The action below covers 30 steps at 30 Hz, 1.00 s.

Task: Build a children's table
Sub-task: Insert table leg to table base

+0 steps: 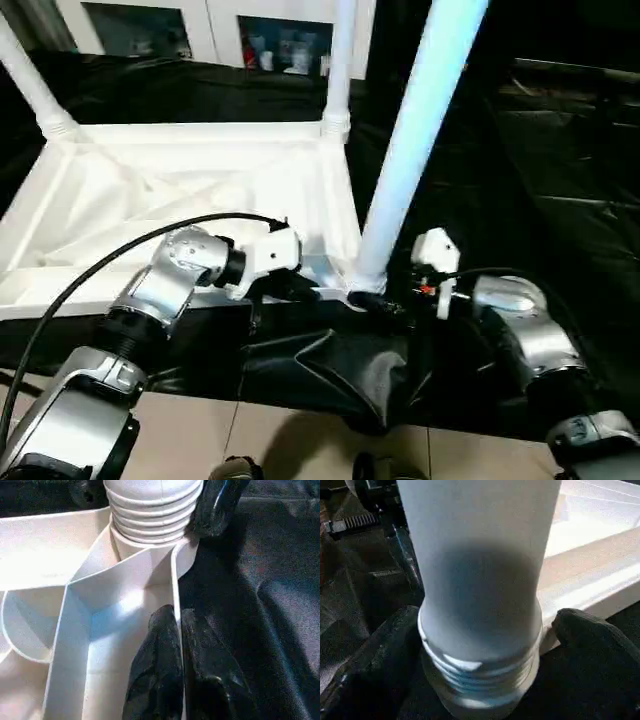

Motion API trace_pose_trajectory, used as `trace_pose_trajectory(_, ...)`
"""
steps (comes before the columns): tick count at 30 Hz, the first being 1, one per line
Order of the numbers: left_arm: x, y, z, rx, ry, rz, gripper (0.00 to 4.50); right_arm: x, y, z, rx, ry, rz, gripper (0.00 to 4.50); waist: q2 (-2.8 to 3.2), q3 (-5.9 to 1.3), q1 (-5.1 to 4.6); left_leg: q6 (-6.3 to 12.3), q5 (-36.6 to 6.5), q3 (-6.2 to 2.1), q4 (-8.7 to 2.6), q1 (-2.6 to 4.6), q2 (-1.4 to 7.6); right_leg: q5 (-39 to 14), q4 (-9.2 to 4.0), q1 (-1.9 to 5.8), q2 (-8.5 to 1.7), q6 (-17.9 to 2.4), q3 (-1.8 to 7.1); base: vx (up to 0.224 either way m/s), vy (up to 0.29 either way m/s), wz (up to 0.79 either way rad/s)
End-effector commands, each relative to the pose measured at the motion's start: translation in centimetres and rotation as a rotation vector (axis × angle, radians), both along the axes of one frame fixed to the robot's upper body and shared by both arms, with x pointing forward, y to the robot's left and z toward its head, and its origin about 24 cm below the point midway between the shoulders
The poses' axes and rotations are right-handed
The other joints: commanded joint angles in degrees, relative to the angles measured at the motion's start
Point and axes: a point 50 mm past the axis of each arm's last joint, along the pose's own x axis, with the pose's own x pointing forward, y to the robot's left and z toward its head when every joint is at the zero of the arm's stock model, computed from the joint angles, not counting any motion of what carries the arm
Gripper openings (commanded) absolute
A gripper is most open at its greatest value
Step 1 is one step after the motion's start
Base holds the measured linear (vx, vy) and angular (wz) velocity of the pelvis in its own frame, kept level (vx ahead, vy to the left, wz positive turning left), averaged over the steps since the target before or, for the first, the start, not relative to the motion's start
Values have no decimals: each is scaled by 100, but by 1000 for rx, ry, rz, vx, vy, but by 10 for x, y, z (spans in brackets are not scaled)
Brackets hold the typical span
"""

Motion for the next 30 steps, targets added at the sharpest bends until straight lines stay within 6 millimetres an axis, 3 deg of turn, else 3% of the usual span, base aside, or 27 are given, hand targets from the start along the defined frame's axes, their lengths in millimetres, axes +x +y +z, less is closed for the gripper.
trace_pose_trajectory(1,-5,-6,-2,-4,7,-62,0,0,4,7,4,-19,25,445,-18,-392,-4,668,-344,-21,-273,14,136,309,-230,391,-359,-1584,259,0,0,0)
trace_pose_trajectory(8,-8,-5,-2,-5,15,-72,0,0,8,4,1,-4,28,445,-8,-390,3,697,-360,-21,-270,19,146,235,-231,382,-370,-1596,252,0,0,0)
trace_pose_trajectory(19,-9,-3,-5,7,28,-76,0,0,10,0,-4,17,31,346,-15,-398,5,726,-289,-22,-254,14,133,355,-208,393,-362,-1599,253,0,0,0)
trace_pose_trajectory(30,-8,0,-8,40,33,-56,0,-3,10,-7,0,42,10,278,-16,-403,-4,711,-304,-21,-245,19,129,339,-204,393,-359,-1612,256,0,0,0)
